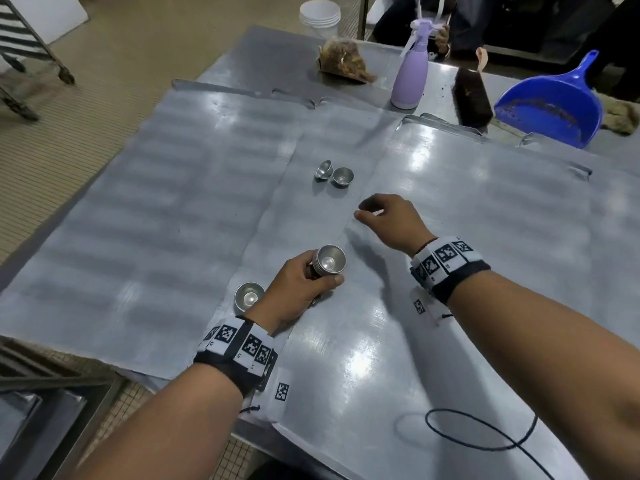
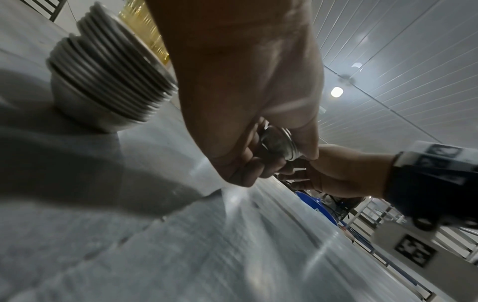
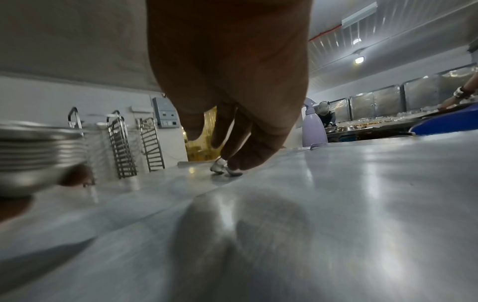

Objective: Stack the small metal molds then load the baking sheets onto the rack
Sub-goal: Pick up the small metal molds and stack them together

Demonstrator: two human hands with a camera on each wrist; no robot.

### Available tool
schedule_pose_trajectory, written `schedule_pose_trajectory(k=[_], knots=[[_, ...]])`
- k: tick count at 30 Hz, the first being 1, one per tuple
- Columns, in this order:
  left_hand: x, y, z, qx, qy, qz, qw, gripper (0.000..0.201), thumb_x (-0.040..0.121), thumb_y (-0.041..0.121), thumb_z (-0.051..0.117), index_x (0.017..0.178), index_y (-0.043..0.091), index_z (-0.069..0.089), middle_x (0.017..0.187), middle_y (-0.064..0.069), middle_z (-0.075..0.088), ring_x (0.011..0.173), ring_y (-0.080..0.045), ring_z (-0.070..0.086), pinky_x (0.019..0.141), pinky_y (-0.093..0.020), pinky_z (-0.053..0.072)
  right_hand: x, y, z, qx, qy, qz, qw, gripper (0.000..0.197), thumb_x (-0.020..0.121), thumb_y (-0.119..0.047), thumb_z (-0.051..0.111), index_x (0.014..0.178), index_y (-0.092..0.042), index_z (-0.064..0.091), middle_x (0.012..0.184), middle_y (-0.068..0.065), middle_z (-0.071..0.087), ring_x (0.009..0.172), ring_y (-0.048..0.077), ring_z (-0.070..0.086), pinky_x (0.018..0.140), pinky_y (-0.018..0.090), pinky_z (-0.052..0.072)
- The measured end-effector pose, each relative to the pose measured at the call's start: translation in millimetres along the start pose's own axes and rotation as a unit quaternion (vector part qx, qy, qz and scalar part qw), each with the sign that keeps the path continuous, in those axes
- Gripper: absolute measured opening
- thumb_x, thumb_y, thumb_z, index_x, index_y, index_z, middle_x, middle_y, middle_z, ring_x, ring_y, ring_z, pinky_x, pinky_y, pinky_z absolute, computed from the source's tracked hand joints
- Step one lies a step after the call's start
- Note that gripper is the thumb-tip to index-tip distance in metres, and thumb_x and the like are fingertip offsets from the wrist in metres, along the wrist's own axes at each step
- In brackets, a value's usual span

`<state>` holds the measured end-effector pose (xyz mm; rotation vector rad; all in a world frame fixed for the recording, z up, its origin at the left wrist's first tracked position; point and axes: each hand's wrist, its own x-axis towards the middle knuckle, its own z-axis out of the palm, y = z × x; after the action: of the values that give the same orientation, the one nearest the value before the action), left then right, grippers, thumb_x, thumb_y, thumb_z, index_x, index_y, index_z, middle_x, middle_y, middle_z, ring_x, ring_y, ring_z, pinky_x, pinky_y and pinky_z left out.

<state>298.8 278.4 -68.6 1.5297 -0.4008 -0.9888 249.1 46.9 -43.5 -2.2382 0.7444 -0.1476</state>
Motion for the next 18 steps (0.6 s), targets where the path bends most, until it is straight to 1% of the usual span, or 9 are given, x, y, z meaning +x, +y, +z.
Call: schedule_pose_trajectory(k=[1, 3, 5, 8, 11, 12, 14, 16, 18], knots=[[2.4, -1.0, -1.7, -0.001, 0.006, 0.002, 1.000, 0.035, 0.087, 0.014, 0.081, 0.119, 0.017, 0.068, 0.087, 0.000, 0.070, 0.070, -0.015, 0.055, 0.058, -0.030, 0.043, 14.5, 0.2, 0.3, -0.027, -0.001, 0.000, 1.000, 0.032, 0.092, -0.040, 0.067, 0.115, -0.017, 0.071, 0.115, -0.001, 0.072, 0.106, 0.019, 0.066, 0.092, 0.031, 0.049], [6.8, -2.1, -5.4, -0.003, 0.015, 0.003, 1.000, 0.034, 0.086, 0.014, 0.082, 0.117, 0.017, 0.068, 0.084, 0.000, 0.068, 0.064, -0.013, 0.052, 0.055, -0.028, 0.039, 42.2, -3.2, 0.6, -0.074, -0.010, 0.001, 0.997, 0.041, 0.092, -0.041, 0.065, 0.126, -0.016, 0.066, 0.126, 0.003, 0.068, 0.116, 0.023, 0.062, 0.097, 0.033, 0.047], [9.5, -1.3, -8.1, -0.005, 0.022, -0.001, 1.000, 0.033, 0.086, 0.014, 0.082, 0.115, 0.019, 0.068, 0.083, 0.003, 0.068, 0.065, -0.011, 0.054, 0.054, -0.024, 0.041, 66.3, -8.8, 0.6, -0.108, -0.013, 0.002, 0.994, 0.051, 0.092, -0.042, 0.065, 0.135, -0.016, 0.059, 0.134, 0.006, 0.063, 0.122, 0.027, 0.058, 0.100, 0.038, 0.047], [13.2, -2.5, -13.2, 0.004, 0.027, -0.007, 1.000, 0.031, 0.085, 0.016, 0.083, 0.113, 0.021, 0.069, 0.081, 0.007, 0.068, 0.069, -0.010, 0.057, 0.056, -0.021, 0.043, 100.2, -15.8, 7.4, -0.147, -0.031, 0.005, 0.989, 0.065, 0.090, -0.047, 0.066, 0.143, -0.014, 0.051, 0.141, 0.010, 0.057, 0.128, 0.030, 0.054, 0.103, 0.040, 0.046], [16.7, -4.6, -16.6, 0.019, 0.029, -0.007, 0.999, 0.026, 0.086, 0.016, 0.081, 0.108, 0.022, 0.069, 0.073, 0.011, 0.066, 0.062, -0.005, 0.055, 0.056, -0.020, 0.042, 123.9, -16.9, 19.7, -0.185, -0.061, 0.006, 0.981, 0.073, 0.089, -0.046, 0.067, 0.150, -0.014, 0.042, 0.146, 0.013, 0.052, 0.131, 0.032, 0.050, 0.104, 0.041, 0.044], [17.4, -4.3, -17.1, 0.023, 0.031, -0.007, 0.999, 0.026, 0.086, 0.015, 0.081, 0.108, 0.021, 0.068, 0.071, 0.012, 0.066, 0.060, -0.005, 0.054, 0.056, -0.020, 0.042, 129.2, -16.5, 23.4, -0.196, -0.066, 0.005, 0.978, 0.071, 0.090, -0.044, 0.066, 0.149, -0.013, 0.042, 0.145, 0.014, 0.052, 0.130, 0.033, 0.051, 0.103, 0.041, 0.044], [17.7, -4.0, -18.5, 0.035, 0.034, -0.007, 0.999, 0.028, 0.087, 0.014, 0.081, 0.112, 0.019, 0.068, 0.069, 0.013, 0.066, 0.057, -0.004, 0.054, 0.057, -0.019, 0.042, 135.7, -15.4, 30.1, -0.218, -0.072, -0.004, 0.973, 0.057, 0.092, -0.038, 0.063, 0.140, -0.011, 0.051, 0.137, 0.015, 0.057, 0.123, 0.035, 0.054, 0.096, 0.039, 0.045], [17.4, -3.4, -19.4, 0.046, 0.036, -0.003, 0.998, 0.030, 0.087, 0.015, 0.080, 0.114, 0.018, 0.067, 0.069, 0.013, 0.067, 0.056, -0.003, 0.054, 0.057, -0.018, 0.043, 139.4, -12.7, 33.6, -0.232, -0.064, -0.014, 0.970, 0.040, 0.093, -0.031, 0.061, 0.129, -0.012, 0.060, 0.128, 0.014, 0.063, 0.115, 0.034, 0.058, 0.086, 0.035, 0.045], [17.7, -2.5, -20.1, 0.046, 0.036, 0.001, 0.998, 0.028, 0.088, 0.014, 0.080, 0.112, 0.018, 0.067, 0.070, 0.012, 0.067, 0.056, -0.002, 0.054, 0.056, -0.017, 0.043, 139.1, -10.9, 34.3, -0.227, -0.055, -0.018, 0.972, 0.033, 0.094, -0.028, 0.061, 0.123, -0.014, 0.064, 0.122, 0.012, 0.067, 0.111, 0.033, 0.060, 0.080, 0.032, 0.043]])
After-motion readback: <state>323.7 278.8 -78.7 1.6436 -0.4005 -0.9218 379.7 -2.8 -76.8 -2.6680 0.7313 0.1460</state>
